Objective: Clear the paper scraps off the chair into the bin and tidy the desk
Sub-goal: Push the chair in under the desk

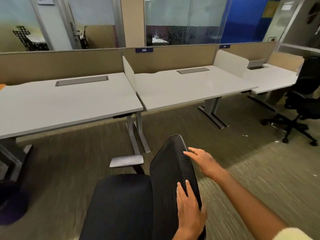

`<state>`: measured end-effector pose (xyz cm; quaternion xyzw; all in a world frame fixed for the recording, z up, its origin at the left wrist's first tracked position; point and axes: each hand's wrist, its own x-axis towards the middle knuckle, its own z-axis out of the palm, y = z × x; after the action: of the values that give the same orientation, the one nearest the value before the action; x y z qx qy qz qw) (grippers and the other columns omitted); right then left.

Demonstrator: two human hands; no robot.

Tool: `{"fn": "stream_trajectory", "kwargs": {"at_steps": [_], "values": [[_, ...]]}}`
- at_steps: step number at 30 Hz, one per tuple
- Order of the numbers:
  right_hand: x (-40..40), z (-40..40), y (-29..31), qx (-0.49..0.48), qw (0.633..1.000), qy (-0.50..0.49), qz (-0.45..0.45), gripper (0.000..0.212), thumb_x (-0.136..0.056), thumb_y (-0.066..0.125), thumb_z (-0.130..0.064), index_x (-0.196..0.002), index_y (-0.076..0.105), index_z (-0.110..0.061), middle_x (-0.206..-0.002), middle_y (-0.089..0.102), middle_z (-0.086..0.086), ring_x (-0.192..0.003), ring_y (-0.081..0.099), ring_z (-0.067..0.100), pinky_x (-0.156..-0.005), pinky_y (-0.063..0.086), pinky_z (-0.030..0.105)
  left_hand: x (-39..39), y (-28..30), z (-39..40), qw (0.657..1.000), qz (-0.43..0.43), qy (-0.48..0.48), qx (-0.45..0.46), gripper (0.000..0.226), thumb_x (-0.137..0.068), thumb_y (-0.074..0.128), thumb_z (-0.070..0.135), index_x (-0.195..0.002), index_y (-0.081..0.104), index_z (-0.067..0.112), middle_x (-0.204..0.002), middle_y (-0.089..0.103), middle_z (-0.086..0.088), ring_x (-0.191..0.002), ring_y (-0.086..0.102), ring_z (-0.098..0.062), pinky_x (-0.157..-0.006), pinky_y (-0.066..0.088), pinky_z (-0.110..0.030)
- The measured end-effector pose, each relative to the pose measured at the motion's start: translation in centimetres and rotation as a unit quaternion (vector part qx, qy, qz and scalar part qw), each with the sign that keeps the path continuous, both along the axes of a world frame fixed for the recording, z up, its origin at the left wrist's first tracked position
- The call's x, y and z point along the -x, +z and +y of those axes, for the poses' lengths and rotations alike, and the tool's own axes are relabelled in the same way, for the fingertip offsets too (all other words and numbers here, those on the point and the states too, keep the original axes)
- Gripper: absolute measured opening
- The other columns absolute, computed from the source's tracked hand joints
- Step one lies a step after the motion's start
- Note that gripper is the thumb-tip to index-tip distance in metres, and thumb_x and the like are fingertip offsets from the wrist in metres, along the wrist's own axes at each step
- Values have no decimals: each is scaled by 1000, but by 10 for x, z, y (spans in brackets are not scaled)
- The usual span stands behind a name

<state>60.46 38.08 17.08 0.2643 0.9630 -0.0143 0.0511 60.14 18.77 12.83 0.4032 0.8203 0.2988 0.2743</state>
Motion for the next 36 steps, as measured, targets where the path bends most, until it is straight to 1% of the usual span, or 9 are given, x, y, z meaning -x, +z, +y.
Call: {"fn": "stream_trajectory", "kwargs": {"at_steps": [2, 5, 10, 14, 21, 24, 30, 34, 36], "values": [[7, 9, -6, -28, 998, 28, -55, 90, -84, 57, 4, -151, 15, -38, -163, 8, 1, -149, 15, 25, -118, 26, 42, 6, -1, 3, 1000, 0, -13, 1, 93, -86, 51, 38, -153, -10, 16, -161, -12, -19, -150, -8, -32, -123, 8, -35], [20, 8, -14, -47, 994, 40, -88, 93, -84, 63, -5, -152, 8, -38, -164, -4, -1, -151, 4, 26, -120, 17, 48, 18, 3, 3, 999, -27, -22, 5, 98, -81, 55, 34, -154, -9, 21, -162, -14, -13, -151, -7, -28, -123, 15, -33], [46, -11, -17, -47, 993, 50, -97, 67, -98, 41, -18, -152, 6, -36, -163, -11, 0, -151, -7, 28, -121, 7, 49, 44, 8, -3, 999, -36, -35, 13, 102, -78, 62, 34, -154, -6, 26, -164, -9, -7, -151, -2, -23, -122, 16, -32], [59, -30, -14, -46, 994, 37, -96, 62, -101, 37, -21, -153, 5, -35, -163, -14, -1, -150, -10, 29, -121, 5, 49, 66, 6, -14, 997, -45, -57, 29, 105, -79, 67, 43, -154, -3, 25, -164, -5, -8, -152, 2, -24, -121, 17, -34], [87, -75, -22, -27, 997, -17, -76, 65, -99, 43, -20, -153, 9, -33, -163, -13, 0, -150, -11, 31, -120, 4, 53, 122, -8, -59, 993, -47, -110, 24, 108, -76, 74, 46, -154, 3, 27, -164, -2, -6, -152, 3, -20, -121, 11, -34], [102, -95, -31, -27, 998, -32, -56, 63, -99, 43, -19, -152, 12, -30, -163, -10, 0, -150, -10, 31, -119, 5, 55, 151, -2, -89, 991, -34, -133, -4, 107, -73, 77, 44, -154, 9, 27, -164, 5, -3, -151, 7, -14, -120, 11, -26], [132, -148, -40, -20, 999, 10, -44, 63, -93, 49, -14, -150, 22, -21, -163, 6, -2, -151, -5, 28, -119, 7, 56, 210, 15, -163, 983, -7, -182, 1, 104, -71, 79, 39, -153, 16, 29, -163, 15, 2, -149, 11, -6, -118, 11, -20], [156, -200, -40, 7, 998, 2, -56, 77, -87, 63, -15, -151, 19, -18, -162, 9, 0, -150, -5, 29, -117, 5, 61, 247, 22, -214, 983, 5, -177, 37, 102, -67, 77, 36, -151, 18, 39, -160, 21, 9, -146, 18, -6, -122, 18, -31], [164, -224, -39, 34, 997, 16, -67, 90, -82, 70, -20, -152, 14, -17, -162, 7, 0, -150, -6, 28, -115, 2, 64, 262, 25, -240, 984, 10, -173, 52, 99, -67, 75, 32, -149, 20, 43, -158, 26, 11, -143, 23, -4, -120, 21, -29]]}}
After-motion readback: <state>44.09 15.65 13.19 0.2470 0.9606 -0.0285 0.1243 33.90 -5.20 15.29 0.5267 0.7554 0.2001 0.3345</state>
